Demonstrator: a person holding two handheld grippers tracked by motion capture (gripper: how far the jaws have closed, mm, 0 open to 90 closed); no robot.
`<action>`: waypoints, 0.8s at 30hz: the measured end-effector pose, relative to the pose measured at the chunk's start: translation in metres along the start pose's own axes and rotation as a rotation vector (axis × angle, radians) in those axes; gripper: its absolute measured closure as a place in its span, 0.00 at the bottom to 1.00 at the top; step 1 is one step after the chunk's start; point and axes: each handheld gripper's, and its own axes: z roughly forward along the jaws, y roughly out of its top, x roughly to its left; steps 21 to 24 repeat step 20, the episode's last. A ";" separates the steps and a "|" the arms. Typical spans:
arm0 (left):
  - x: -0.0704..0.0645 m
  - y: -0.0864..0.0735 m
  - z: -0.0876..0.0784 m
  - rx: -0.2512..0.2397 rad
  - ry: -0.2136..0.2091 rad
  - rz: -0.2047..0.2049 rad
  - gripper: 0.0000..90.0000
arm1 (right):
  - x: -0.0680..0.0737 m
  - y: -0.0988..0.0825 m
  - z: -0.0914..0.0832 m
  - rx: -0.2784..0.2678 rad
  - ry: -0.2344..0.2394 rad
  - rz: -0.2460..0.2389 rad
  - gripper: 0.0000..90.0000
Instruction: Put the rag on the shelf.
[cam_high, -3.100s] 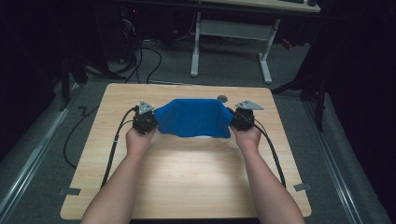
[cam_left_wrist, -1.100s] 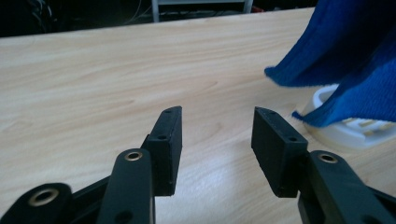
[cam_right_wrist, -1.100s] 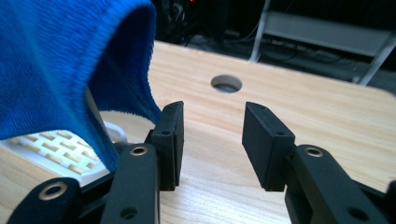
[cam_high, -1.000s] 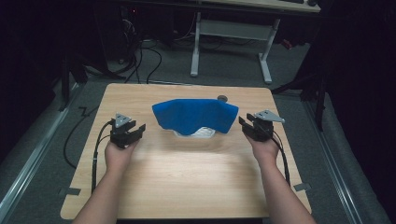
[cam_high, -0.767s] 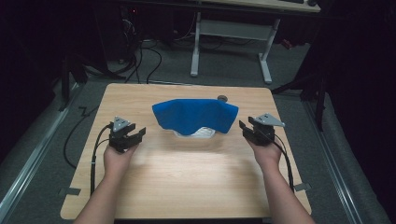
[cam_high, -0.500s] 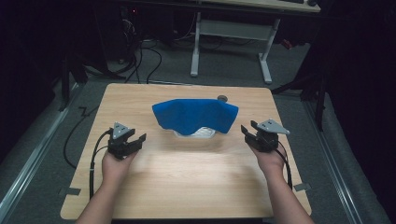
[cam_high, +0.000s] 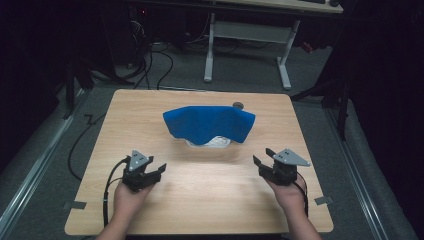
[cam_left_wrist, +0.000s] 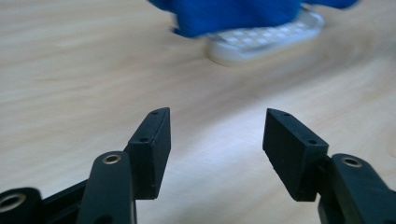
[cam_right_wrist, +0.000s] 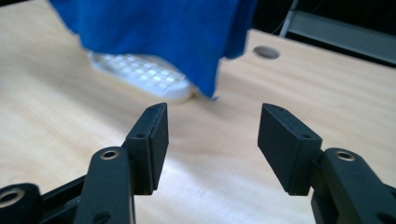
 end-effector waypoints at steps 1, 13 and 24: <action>0.000 0.000 0.000 0.000 0.000 0.000 0.47 | 0.000 0.000 0.000 0.000 0.000 0.000 0.48; -0.085 -0.018 0.021 0.119 -0.184 0.122 0.45 | 0.049 -0.044 0.005 0.104 0.081 -0.080 0.45; -0.072 -0.017 0.021 0.113 -0.165 0.075 0.45 | 0.045 -0.045 0.009 0.106 0.092 -0.055 0.45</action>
